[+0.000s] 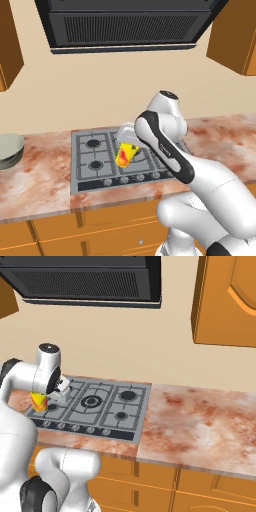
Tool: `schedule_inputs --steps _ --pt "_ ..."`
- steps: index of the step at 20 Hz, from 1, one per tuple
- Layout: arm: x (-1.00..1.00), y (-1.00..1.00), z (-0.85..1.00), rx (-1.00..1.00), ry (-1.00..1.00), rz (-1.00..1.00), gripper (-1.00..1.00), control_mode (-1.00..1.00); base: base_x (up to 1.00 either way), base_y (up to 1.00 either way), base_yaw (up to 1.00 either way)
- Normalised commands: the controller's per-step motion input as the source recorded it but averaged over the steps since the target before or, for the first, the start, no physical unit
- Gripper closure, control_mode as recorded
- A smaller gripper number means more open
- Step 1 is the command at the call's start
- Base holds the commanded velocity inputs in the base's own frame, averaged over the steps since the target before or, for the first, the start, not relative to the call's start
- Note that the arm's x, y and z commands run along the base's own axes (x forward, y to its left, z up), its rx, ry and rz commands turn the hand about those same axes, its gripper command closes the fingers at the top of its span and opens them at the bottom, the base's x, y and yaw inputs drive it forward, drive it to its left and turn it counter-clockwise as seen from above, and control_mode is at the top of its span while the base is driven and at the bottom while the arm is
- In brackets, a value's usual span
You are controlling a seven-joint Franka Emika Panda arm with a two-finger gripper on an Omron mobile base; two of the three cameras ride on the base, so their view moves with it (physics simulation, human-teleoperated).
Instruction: Pick the cup and bowl from the counter and place them on the counter next to the sink.
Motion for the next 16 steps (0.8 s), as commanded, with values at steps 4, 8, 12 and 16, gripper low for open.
schedule_inputs --steps 4,8,12,16 --pt "-0.08 -0.56 0.07 -0.13 0.01 0.00 1.00 -1.00 0.00 0.00 0.00" --pt "-0.19 -0.51 0.00 -0.12 0.00 0.00 1.00 -1.00 0.00 0.00 0.00" --pt "-0.31 -0.53 0.00 -0.09 0.00 0.00 1.00 -1.00 0.00 0.00 0.00" --pt "-0.27 -0.57 0.00 -0.09 0.00 0.00 1.00 -1.00 0.00 0.00 0.00"
